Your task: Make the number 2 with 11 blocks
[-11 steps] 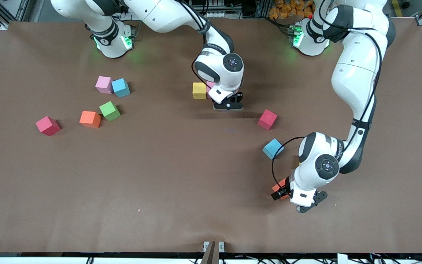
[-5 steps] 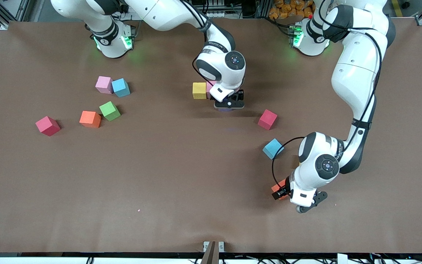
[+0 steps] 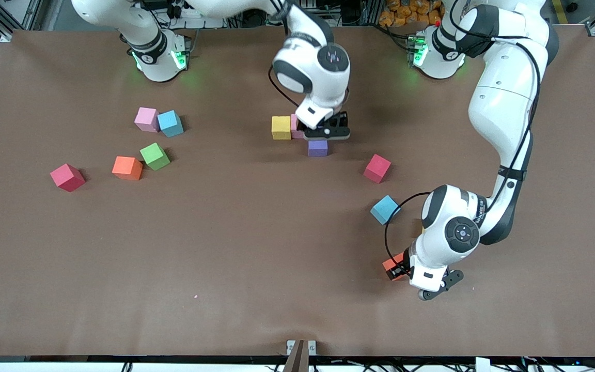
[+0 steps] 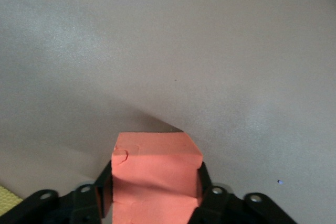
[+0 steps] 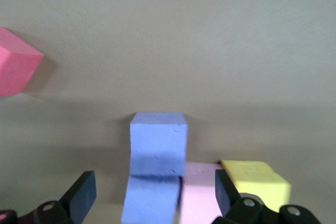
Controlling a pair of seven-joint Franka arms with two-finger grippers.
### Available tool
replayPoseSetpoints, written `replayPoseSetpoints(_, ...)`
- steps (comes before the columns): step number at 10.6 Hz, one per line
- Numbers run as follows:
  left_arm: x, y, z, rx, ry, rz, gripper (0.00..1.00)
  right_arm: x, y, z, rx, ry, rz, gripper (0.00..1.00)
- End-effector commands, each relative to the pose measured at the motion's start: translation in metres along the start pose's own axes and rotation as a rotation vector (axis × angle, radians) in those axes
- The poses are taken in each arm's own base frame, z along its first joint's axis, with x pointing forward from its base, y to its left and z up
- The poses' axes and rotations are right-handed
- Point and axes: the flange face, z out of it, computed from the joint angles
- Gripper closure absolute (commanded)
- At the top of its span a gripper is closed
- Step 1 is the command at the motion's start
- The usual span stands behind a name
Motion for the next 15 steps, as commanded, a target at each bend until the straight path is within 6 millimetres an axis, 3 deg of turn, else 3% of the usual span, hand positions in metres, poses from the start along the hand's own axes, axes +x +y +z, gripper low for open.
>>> replayPoseSetpoints(1,-0.013,0.009,-0.003,0.033,0.003,0.038,0.44,0.007,0.064,-0.047,-0.012,0.025,-0.001,0.00)
replayPoseSetpoints(3,-0.012,0.010,-0.017,0.041,0.003,0.042,0.46,0.027,0.112,-0.057,-0.029,0.025,-0.126,0.00)
replayPoseSetpoints(7,-0.034,0.030,-0.071,0.097,0.007,0.092,0.54,0.076,0.258,-0.052,-0.084,-0.050,-0.397,0.00)
replayPoseSetpoints(10,-0.077,0.053,-0.086,0.089,-0.086,0.114,0.54,0.099,0.362,-0.050,-0.079,-0.089,-0.503,0.00)
replayPoseSetpoints(12,-0.110,0.058,-0.093,0.090,-0.122,0.144,0.53,0.109,0.445,-0.034,-0.065,-0.118,-0.517,0.00)
replayPoseSetpoints(14,-0.144,0.042,-0.107,0.087,-0.129,0.186,0.53,0.105,0.511,-0.002,-0.039,-0.143,-0.515,0.00)
replayPoseSetpoints(15,-0.160,0.026,-0.112,0.063,-0.085,0.207,0.53,0.103,0.529,0.008,-0.029,-0.128,-0.587,0.00)
